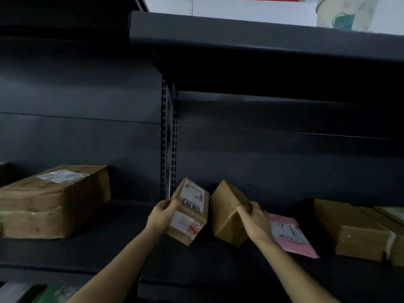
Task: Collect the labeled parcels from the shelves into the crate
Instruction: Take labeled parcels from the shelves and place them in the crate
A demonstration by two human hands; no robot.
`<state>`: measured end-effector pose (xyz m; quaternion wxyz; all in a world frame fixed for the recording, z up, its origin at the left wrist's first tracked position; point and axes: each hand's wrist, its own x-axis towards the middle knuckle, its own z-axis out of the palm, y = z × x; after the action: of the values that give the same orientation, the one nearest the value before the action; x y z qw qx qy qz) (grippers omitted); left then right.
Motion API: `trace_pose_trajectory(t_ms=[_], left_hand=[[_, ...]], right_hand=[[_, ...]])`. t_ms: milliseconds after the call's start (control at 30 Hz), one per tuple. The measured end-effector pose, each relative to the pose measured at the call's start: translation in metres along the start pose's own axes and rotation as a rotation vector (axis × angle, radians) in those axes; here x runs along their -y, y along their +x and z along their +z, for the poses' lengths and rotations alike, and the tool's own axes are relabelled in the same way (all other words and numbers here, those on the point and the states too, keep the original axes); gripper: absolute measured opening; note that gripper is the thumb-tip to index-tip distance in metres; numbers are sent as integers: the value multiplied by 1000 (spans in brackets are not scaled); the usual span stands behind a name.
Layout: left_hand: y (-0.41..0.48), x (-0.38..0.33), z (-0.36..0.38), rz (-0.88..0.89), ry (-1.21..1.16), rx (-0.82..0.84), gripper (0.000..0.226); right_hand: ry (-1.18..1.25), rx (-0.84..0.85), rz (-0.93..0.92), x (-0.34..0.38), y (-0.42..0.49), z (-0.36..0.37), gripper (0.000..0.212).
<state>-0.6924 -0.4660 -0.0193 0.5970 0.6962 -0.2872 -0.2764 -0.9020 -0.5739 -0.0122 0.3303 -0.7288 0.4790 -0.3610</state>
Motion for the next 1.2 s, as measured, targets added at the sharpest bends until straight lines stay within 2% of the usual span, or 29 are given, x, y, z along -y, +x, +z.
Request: trace_pose_trajectory(t_ms=[133,233,367,533,667,767,833,1033,1200], left_hand=[[-2,12,-6,-32,-132,37,38],[-5,14,-6,-57,-157,74,37],[-4,17,0,-65,-114,79,36],[-2,12,2,-64,-108,84,28],[-2,7,3,-79,-122,99,24],[-1,8,5,-76,-111,117,31],[-1,8,5,-78,-101,119,35],[3,11,2,-83,-85,131,36],[4,14,-2,-147,-112,226,36]], right_hand=[[151,46,115,-6,-2,-4,51],[132,63,200,-13,-4,-2,51],[-69,36,94,-17,-7,4,45],[-198,-40,-16,-14,-5,6,37],[-446,-96,-140,1,-6,15,52],[-650,38,-79,11,-2,29,82],[-717,101,-32,14,0,33,93],[-693,99,20,14,3,27,90],[-670,125,39,11,2,13,87]])
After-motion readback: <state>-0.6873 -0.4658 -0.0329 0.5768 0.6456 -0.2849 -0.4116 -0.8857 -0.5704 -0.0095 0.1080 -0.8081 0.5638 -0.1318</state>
